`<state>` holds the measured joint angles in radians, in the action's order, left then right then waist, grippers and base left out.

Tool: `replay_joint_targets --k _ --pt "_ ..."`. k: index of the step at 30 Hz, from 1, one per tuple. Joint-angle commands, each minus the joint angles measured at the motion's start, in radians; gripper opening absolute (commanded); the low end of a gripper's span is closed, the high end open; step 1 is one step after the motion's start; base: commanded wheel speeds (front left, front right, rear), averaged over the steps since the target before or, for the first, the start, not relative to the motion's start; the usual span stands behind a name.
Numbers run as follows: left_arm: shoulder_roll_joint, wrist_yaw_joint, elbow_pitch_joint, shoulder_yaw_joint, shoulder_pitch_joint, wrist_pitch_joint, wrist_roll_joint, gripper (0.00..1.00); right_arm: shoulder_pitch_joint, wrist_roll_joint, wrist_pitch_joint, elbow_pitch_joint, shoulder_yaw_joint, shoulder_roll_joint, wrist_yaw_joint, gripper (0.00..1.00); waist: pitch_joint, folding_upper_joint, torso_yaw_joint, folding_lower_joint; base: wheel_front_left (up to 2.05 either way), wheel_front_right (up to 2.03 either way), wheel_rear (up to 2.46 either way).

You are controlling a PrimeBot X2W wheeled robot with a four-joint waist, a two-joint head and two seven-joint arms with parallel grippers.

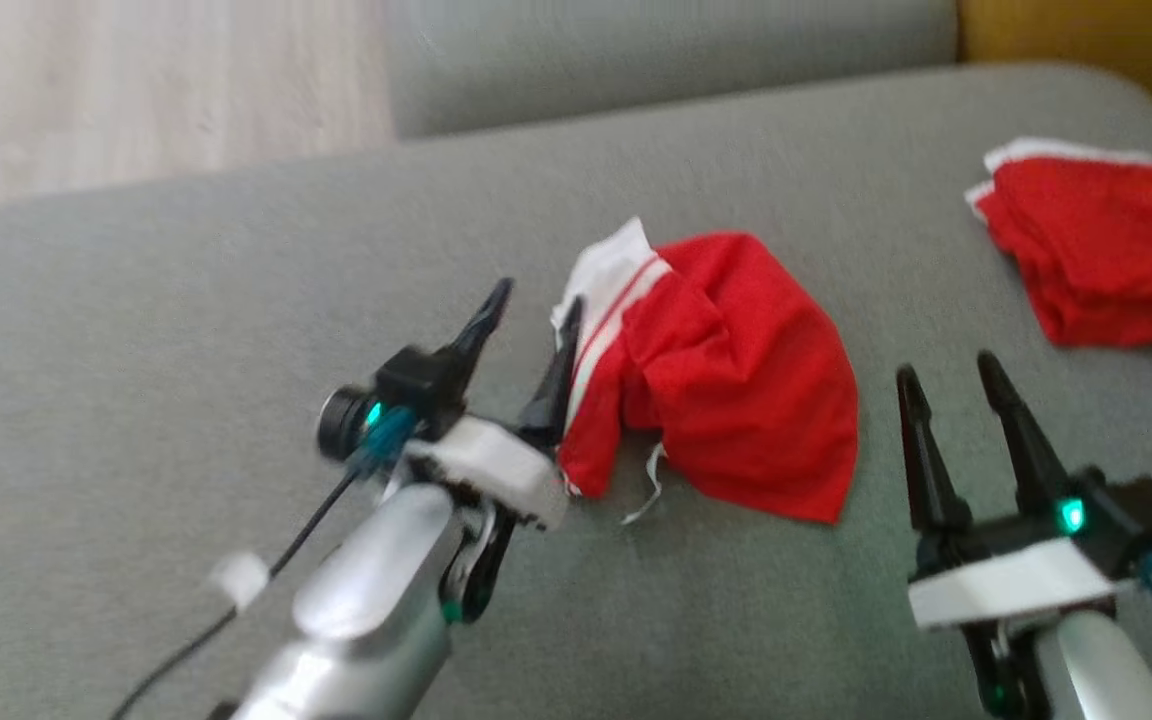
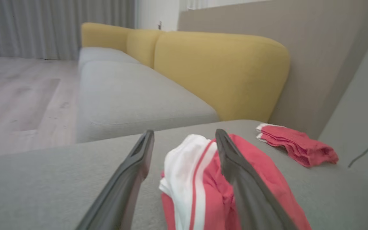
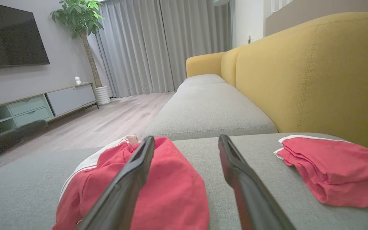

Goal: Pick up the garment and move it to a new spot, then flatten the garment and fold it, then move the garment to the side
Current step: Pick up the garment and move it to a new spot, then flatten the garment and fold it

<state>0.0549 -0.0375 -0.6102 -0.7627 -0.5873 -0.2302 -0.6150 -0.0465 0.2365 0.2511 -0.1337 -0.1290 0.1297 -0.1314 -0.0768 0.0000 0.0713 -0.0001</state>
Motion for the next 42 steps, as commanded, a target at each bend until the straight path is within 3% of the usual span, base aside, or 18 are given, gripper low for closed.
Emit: replay_joint_targets --k 1,9,15,25,42 --pt "0.027 -0.022 0.042 0.055 0.025 -0.016 -0.002 1.0 0.017 0.002 0.011 0.023 -0.013 0.002 0.001 1.0 0.079 0.0 -0.053 0.0001 0.0 0.0 0.0" --pt "0.112 -0.168 0.277 0.24 0.294 -0.031 0.057 1.0 0.102 -0.009 0.011 0.024 0.033 -0.026 0.001 1.0 0.158 0.0 -0.122 0.0001 0.0 0.0 0.0" --pt "0.115 -0.213 0.446 0.352 0.522 -0.031 0.199 1.0 0.181 -0.035 0.011 0.024 0.077 -0.047 0.001 1.0 0.202 0.0 -0.163 0.0001 0.0 0.0 0.0" --pt "0.066 -0.169 0.495 0.391 0.704 -0.031 0.373 1.0 0.247 -0.059 0.011 0.01 0.072 -0.074 0.001 1.0 0.236 0.0 -0.182 0.0001 0.0 0.0 0.0" --pt "0.021 -0.104 0.481 0.464 0.726 -0.032 0.445 1.0 0.251 -0.061 0.011 -0.006 0.047 -0.079 0.001 1.0 0.253 0.0 -0.174 0.0001 0.0 0.0 0.0"
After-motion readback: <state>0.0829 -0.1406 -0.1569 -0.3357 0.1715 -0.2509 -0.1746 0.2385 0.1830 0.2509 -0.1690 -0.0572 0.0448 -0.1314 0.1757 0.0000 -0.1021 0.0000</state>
